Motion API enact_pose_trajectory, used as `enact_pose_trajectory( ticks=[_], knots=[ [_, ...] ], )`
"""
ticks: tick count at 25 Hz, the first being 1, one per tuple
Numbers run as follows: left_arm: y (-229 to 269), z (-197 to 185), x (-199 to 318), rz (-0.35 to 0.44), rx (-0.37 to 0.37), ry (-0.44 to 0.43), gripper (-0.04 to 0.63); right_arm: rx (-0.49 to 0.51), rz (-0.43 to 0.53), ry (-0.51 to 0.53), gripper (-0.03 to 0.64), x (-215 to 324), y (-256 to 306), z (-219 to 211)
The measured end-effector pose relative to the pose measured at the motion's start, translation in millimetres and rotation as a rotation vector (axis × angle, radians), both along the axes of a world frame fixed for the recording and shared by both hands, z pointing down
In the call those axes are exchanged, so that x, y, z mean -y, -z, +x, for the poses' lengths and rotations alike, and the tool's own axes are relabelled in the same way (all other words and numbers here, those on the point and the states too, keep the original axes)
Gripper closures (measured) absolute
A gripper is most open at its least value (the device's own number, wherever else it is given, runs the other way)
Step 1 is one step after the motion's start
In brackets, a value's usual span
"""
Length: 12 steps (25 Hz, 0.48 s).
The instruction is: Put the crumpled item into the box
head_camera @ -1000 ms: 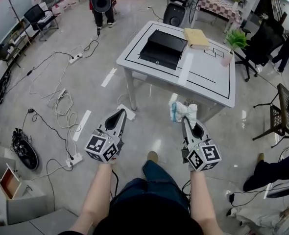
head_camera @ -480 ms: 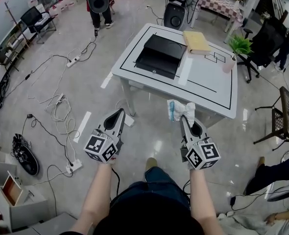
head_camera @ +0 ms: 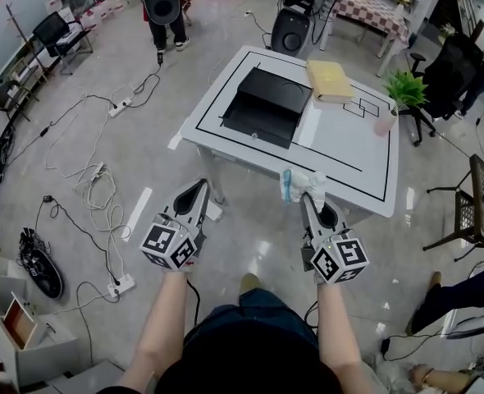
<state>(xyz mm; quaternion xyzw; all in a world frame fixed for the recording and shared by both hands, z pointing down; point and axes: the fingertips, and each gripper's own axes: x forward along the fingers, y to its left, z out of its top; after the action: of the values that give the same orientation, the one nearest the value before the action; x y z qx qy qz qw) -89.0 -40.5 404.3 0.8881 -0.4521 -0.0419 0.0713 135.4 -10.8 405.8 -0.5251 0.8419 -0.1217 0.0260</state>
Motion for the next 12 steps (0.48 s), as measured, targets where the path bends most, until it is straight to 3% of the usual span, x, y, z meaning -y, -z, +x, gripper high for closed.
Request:
enact_pose_trajectory(
  ticks=[12],
  knots=[
    [3,6,36,0.024,-0.003,0.038,0.594,-0.005,0.019,0.037,0.557,46,1,8]
  ],
)
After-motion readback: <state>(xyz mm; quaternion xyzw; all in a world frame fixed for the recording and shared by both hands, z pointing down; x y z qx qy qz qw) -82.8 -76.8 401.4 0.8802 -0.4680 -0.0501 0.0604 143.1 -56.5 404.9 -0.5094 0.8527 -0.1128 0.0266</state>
